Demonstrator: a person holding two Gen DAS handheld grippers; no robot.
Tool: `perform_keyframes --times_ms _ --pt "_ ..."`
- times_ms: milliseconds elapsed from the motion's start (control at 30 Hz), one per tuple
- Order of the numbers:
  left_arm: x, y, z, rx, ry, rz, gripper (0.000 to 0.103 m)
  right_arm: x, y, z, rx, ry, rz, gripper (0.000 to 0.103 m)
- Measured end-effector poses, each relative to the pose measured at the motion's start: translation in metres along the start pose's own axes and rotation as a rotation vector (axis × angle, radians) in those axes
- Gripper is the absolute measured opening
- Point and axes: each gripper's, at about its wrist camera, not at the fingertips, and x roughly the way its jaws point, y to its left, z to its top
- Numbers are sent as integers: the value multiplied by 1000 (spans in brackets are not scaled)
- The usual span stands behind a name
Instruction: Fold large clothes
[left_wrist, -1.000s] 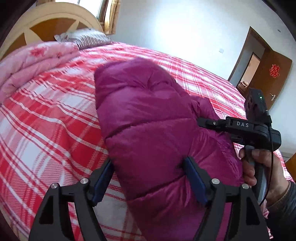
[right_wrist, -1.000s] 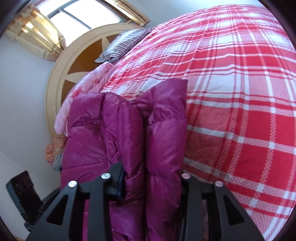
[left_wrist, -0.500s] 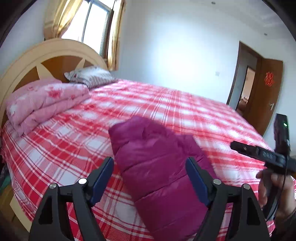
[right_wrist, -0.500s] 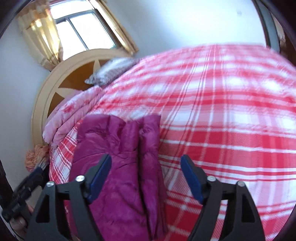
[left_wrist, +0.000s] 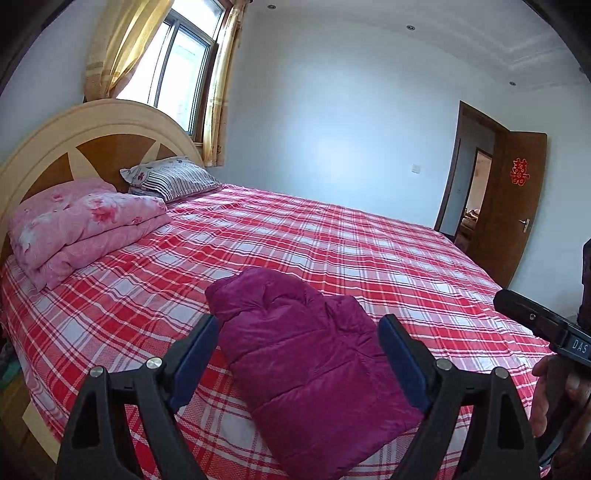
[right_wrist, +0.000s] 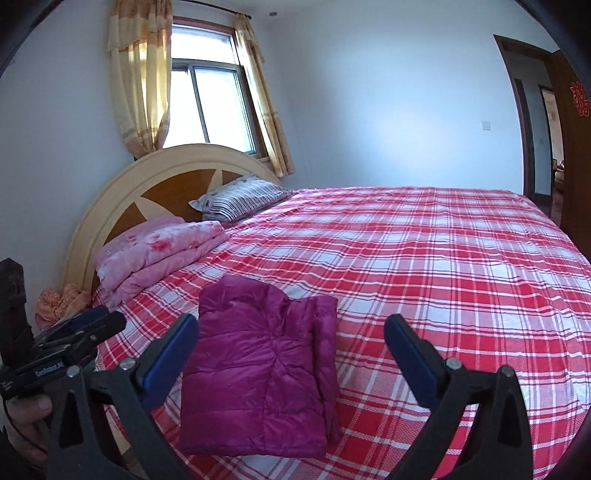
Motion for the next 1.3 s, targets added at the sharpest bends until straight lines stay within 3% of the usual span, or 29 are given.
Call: perform_keyframes --times_ms 833,1000,1200,1300 --pt "-4 -5 1 15 -10 26 89 -31 20 2 -69 -87 0 103" --pt "-6 -9 2 48 -31 85 98 -34 22 0 -77 -98 4 103" --pt "-10 -4 5 -4 -37 31 100 -36 21 -1 -77 -102 8 103" --pt "-8 -2 6 -23 -33 54 101 -35 21 -1 -75 -103 10 103"
